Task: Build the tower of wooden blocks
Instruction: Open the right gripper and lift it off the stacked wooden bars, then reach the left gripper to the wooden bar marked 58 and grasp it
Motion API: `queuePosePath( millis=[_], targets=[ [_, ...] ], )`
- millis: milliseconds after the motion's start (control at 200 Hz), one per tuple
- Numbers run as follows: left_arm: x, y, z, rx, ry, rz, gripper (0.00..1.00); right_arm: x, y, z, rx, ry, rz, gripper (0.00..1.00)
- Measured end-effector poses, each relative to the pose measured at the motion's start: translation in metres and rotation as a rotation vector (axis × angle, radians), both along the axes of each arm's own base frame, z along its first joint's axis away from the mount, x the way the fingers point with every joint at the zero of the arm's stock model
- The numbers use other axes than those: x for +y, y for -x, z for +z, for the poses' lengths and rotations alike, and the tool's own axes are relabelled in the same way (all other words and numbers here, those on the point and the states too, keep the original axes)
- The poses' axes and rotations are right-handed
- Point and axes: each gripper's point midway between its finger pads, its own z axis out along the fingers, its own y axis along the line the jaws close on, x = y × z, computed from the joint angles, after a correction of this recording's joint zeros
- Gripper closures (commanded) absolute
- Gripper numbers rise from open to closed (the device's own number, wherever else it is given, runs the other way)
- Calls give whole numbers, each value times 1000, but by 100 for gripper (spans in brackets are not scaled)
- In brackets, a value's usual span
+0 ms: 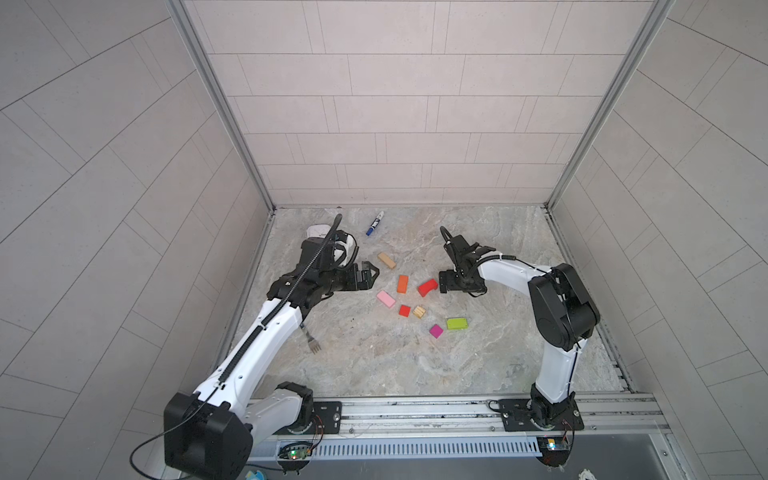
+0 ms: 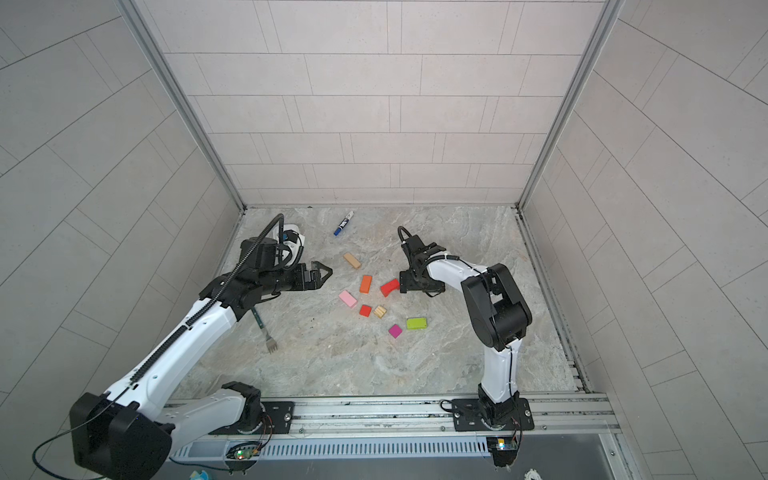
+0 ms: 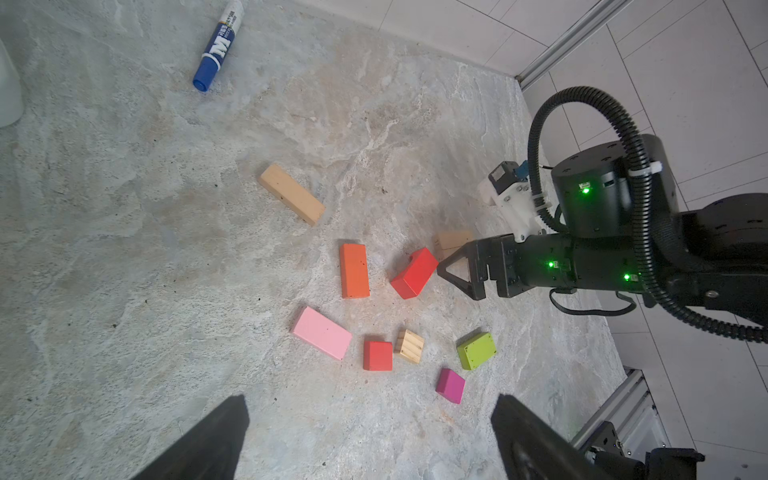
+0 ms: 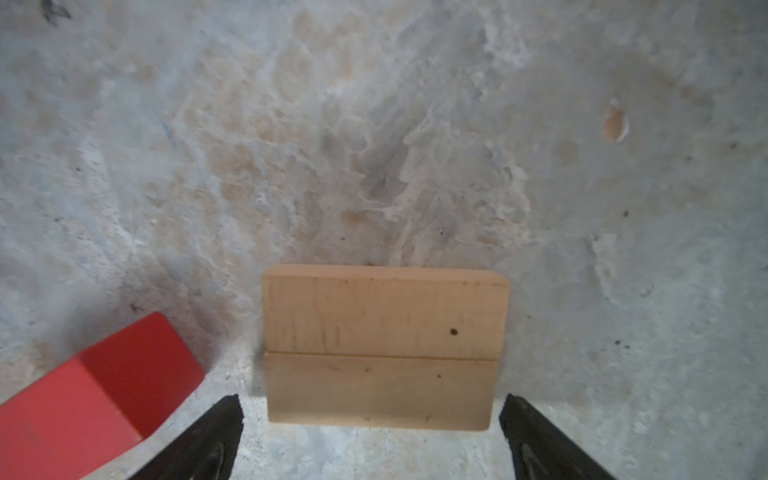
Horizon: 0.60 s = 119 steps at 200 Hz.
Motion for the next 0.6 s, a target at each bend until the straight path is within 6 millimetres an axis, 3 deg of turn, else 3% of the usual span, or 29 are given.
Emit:
queuePosePath(
  millis=[395,595],
  targets=[
    [2,-5,-13,41,-15,23,2,35,4,70,-120,-73,96,4],
    [4,-12,-20,92,-12,76,2,45,24,77,-144,-148,103,4]
  ],
)
